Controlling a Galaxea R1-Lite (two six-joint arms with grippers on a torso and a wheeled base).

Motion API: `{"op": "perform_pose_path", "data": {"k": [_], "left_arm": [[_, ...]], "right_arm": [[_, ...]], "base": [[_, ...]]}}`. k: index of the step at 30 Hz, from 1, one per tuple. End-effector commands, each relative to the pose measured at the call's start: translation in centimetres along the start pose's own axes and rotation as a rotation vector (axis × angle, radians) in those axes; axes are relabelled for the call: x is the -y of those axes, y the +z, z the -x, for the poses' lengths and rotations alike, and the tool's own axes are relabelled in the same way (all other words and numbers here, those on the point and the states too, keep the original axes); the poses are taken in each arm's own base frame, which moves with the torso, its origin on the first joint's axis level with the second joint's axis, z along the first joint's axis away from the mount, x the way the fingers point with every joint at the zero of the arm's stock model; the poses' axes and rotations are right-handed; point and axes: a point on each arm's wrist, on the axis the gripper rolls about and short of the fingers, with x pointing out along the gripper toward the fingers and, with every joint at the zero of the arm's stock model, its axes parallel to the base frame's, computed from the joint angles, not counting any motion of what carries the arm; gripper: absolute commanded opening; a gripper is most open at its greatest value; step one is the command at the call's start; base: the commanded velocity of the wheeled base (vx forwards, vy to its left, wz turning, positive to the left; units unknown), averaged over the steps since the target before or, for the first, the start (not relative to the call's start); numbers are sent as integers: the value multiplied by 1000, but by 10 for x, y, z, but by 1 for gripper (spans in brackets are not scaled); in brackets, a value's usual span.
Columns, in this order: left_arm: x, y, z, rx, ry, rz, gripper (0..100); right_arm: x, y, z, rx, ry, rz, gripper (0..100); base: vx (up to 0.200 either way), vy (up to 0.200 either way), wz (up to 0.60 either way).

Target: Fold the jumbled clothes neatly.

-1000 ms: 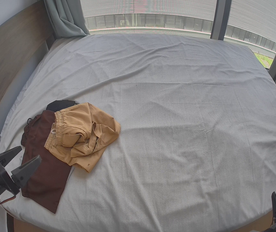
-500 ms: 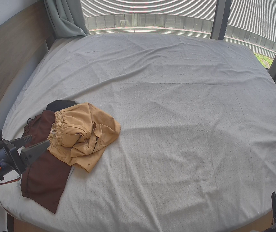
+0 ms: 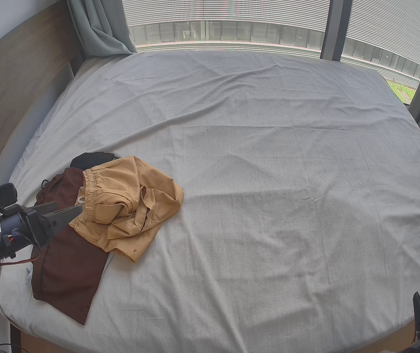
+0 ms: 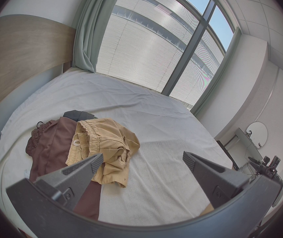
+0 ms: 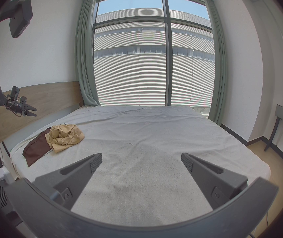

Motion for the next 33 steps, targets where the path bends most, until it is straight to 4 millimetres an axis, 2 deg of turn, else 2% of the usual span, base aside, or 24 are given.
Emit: {"op": "perform_pose_path", "data": {"k": [1, 11, 24, 33], "left_arm": [[-11, -3, -14, -31, 0, 24, 100], [-35, -7, -35, -35, 8, 39, 100], [-56, -17, -62, -30, 4, 37, 100], [-72, -18, -70, -29, 8, 50, 100]], "right_arm": [[0, -5, 0, -1, 1, 0, 100], [0, -5, 0, -1, 1, 0, 100], [0, -5, 0, -1, 1, 0, 100], [0, -5, 0, -1, 1, 0, 100]], "base": [[0, 0, 0], [0, 0, 0], [0, 0, 0], [0, 0, 0]]}}
